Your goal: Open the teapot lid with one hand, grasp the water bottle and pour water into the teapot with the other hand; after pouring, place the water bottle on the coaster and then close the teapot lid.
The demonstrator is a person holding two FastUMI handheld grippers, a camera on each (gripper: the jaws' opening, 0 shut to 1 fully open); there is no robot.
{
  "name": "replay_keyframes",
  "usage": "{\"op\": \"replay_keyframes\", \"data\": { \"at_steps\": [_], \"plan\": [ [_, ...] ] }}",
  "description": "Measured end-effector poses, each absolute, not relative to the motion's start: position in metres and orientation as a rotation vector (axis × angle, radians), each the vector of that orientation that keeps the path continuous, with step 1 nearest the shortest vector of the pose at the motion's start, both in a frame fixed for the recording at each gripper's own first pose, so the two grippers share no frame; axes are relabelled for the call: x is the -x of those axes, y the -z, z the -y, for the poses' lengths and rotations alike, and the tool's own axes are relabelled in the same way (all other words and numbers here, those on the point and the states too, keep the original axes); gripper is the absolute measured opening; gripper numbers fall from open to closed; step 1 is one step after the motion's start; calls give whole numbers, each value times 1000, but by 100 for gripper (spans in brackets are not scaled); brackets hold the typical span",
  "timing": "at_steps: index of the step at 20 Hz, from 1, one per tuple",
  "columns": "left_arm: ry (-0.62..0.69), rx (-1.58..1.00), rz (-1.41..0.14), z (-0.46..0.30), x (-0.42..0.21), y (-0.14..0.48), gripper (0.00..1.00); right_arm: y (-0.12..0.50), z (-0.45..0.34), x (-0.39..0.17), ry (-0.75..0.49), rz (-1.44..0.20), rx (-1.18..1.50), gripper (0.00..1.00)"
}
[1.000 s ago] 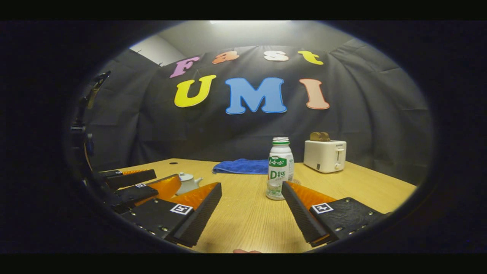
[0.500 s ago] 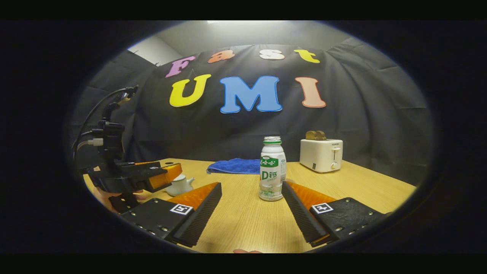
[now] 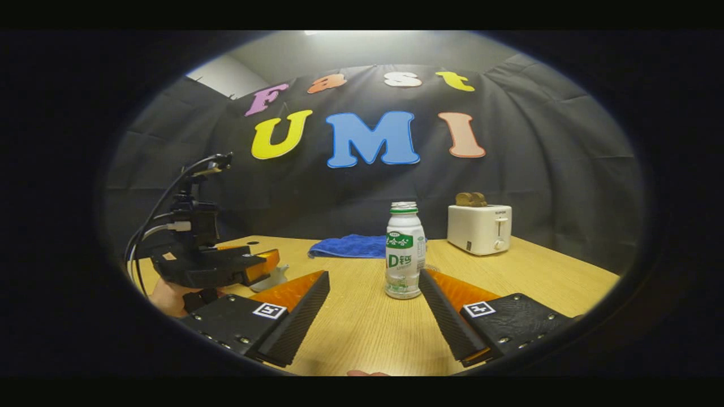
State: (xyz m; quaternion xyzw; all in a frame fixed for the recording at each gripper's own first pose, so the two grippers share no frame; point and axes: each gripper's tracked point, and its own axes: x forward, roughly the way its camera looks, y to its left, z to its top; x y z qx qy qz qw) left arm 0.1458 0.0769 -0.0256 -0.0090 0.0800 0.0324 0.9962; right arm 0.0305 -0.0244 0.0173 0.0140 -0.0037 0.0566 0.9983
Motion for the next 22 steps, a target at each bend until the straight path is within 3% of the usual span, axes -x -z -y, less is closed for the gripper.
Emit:
{"op": "replay_keyframes", "data": {
  "at_steps": [5,6,7,9,13,15,22],
  "plan": [
    [-42,-23,-179,-73,-148,24,52,-26,26,-35,-121,12,-19,98],
    [-37,-25,-176,-74,-151,26,53,-28,26,-35,-123,16,-14,98],
    [-37,-25,-167,-73,-153,24,34,-30,28,-37,-122,22,-6,98],
    [-21,-8,-157,-76,-148,19,22,-32,30,-41,-122,34,7,98],
    [-10,5,-84,-80,-143,-1,12,-29,33,-60,-137,26,30,98],
    [-8,13,-29,-81,-131,-23,16,-25,35,-68,-139,10,15,98],
    [51,44,83,-69,-53,-57,12,-19,49,-98,-69,-16,55,97]
  ]
}}
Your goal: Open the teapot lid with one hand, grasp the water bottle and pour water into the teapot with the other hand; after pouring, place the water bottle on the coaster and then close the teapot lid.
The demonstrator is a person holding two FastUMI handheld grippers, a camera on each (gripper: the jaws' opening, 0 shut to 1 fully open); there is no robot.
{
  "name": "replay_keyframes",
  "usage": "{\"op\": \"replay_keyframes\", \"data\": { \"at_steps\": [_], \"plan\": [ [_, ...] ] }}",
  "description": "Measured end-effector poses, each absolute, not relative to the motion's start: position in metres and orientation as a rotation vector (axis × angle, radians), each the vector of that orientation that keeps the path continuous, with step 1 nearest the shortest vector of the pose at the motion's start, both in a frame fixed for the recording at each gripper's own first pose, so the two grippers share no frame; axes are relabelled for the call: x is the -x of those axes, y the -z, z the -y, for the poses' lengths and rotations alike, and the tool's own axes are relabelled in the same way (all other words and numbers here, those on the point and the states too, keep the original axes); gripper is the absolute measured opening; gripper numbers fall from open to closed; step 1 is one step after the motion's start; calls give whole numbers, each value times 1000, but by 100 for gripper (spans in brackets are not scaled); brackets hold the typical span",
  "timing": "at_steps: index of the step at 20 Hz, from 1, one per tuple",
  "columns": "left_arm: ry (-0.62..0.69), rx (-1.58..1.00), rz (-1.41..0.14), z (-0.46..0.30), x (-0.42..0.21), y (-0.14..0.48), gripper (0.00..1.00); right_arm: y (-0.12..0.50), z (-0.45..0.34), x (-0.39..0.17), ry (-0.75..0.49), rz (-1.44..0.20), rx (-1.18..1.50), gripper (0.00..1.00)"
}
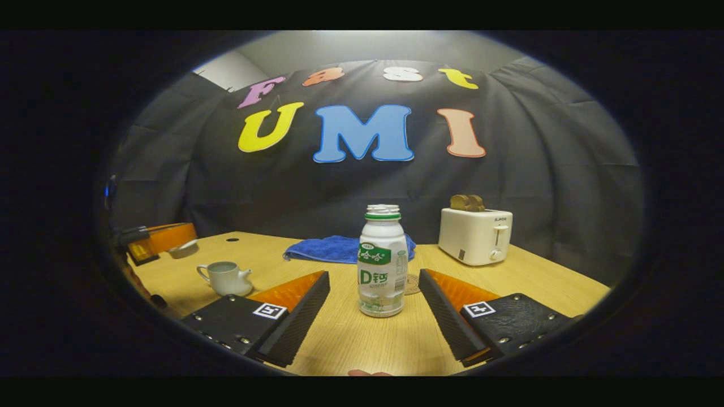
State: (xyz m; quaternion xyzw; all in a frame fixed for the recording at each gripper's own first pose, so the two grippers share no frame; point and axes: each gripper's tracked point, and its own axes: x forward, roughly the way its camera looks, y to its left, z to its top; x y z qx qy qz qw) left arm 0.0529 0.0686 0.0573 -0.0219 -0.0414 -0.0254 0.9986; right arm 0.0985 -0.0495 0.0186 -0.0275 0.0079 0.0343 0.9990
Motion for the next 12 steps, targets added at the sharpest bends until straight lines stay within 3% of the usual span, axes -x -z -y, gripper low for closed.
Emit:
{"op": "replay_keyframes", "data": {
  "at_steps": [7,9,11,12],
  "plan": [
    [93,40,154,-58,2,-84,12,-5,52,-142,-29,-65,83,98],
    [107,58,165,-56,12,-89,16,-1,57,-152,-12,-80,63,98],
    [126,69,163,-51,24,-89,12,4,60,-161,-2,-98,55,98],
    [144,71,167,-47,31,-87,16,9,59,-164,-7,-109,56,98]
  ]
}}
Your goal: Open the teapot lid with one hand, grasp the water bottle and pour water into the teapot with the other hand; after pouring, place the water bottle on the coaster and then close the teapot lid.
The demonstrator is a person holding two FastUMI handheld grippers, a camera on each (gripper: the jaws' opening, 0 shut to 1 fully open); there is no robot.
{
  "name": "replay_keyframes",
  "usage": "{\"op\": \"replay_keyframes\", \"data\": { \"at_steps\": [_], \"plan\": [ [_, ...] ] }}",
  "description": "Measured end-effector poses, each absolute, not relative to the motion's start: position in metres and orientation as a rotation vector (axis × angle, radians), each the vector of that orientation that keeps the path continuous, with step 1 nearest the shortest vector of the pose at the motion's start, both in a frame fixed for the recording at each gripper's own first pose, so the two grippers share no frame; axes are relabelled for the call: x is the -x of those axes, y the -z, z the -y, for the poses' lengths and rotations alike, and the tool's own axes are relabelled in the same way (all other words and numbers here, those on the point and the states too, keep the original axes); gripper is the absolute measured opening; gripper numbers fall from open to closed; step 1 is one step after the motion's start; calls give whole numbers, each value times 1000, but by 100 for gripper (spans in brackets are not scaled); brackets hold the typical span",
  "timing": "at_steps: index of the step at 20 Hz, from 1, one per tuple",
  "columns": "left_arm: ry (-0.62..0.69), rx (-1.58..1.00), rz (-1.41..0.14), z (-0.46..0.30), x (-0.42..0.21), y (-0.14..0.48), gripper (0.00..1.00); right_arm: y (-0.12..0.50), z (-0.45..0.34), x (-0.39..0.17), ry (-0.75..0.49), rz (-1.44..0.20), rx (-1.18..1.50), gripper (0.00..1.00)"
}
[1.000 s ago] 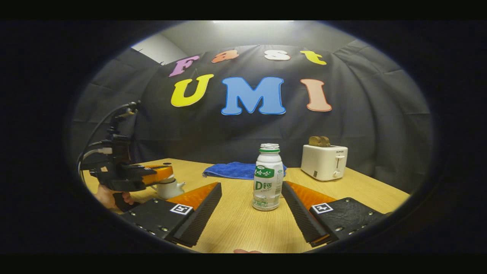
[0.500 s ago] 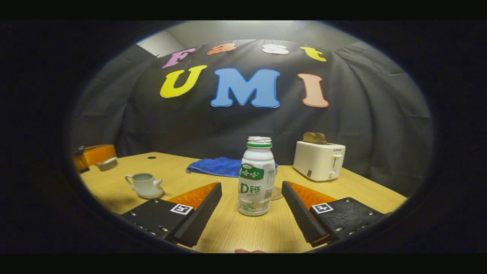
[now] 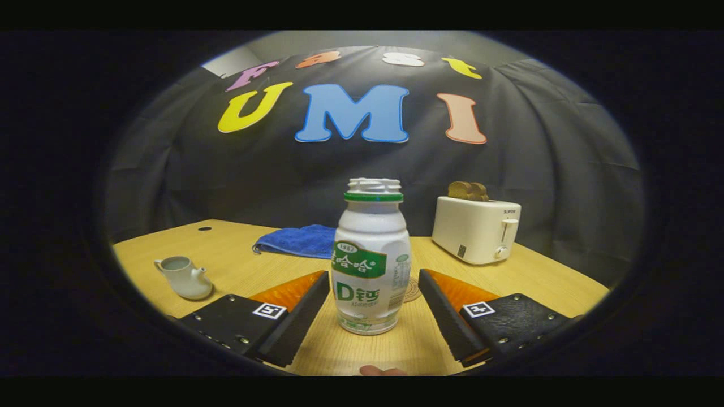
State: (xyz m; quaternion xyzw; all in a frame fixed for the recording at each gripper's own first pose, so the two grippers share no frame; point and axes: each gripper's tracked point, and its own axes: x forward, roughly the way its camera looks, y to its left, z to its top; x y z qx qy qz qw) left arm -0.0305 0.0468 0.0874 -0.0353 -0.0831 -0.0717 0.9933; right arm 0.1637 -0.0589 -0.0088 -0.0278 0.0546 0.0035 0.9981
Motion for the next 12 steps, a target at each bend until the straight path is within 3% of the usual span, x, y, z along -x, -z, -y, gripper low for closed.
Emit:
{"op": "replay_keyframes", "data": {
  "at_steps": [1,8,9,10,12],
  "plan": [
    [156,63,167,-45,38,-85,12,9,58,-166,-15,-112,53,98],
    [144,23,106,-44,69,-40,16,2,62,-187,40,-75,61,98],
    [142,37,103,-46,70,-38,12,1,63,-188,47,-69,56,97],
    [150,46,97,-45,71,-36,12,-2,67,-185,65,-67,42,75],
    [134,42,101,-54,74,-36,12,1,68,-188,69,-68,58,75]
  ]
}}
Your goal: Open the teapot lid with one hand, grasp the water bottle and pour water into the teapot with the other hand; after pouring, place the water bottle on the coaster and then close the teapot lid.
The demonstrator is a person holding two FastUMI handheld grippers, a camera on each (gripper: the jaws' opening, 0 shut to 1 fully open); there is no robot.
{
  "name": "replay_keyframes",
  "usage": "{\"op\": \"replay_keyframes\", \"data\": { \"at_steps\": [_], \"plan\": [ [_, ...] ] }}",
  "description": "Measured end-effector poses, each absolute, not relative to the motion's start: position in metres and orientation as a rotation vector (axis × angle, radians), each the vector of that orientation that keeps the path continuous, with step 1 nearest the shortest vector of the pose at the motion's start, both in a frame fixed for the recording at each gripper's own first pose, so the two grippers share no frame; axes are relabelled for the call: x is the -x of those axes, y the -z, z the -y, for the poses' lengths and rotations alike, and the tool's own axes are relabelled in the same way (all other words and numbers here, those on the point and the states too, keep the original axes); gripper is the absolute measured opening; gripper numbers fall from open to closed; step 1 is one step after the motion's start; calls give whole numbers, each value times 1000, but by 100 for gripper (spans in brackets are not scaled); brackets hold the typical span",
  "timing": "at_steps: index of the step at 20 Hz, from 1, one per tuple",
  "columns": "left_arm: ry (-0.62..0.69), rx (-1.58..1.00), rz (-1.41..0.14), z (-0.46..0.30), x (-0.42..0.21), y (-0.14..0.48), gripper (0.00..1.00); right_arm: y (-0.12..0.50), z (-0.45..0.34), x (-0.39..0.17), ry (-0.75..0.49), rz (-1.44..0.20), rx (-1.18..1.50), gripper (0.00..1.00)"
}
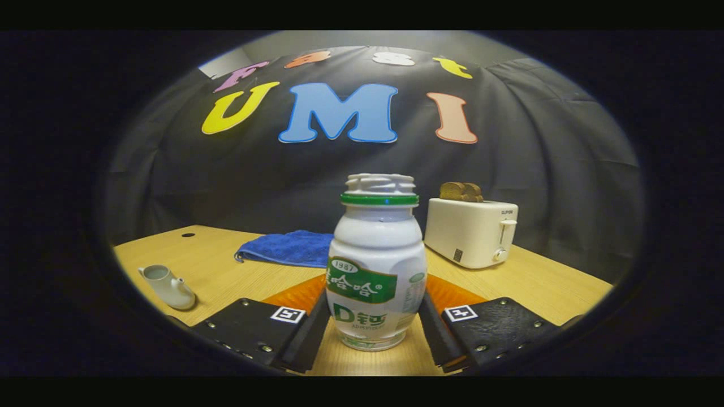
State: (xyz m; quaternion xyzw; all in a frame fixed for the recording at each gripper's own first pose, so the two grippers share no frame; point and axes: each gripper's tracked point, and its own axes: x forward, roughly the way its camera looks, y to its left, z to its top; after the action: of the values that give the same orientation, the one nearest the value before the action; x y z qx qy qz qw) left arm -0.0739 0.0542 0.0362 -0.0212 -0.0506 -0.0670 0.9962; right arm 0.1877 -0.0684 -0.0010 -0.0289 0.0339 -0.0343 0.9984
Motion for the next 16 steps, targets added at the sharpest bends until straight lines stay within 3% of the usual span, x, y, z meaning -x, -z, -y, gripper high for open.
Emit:
{"op": "replay_keyframes", "data": {
  "at_steps": [2,5,6,8,9,16],
  "plan": [
    [127,54,119,-62,81,-39,15,-1,69,-184,71,-64,122,75],
    [133,67,125,-64,83,-39,12,0,62,-178,50,-66,144,75],
    [138,75,123,-63,84,-38,16,0,60,-176,48,-72,153,75],
    [148,82,125,-62,86,-37,8,-3,55,-172,40,-73,180,75],
    [150,77,128,-61,89,-38,12,-5,52,-170,35,-67,203,75],
    [141,30,128,-58,109,-34,12,-15,22,-170,-16,-16,404,75]
  ]
}}
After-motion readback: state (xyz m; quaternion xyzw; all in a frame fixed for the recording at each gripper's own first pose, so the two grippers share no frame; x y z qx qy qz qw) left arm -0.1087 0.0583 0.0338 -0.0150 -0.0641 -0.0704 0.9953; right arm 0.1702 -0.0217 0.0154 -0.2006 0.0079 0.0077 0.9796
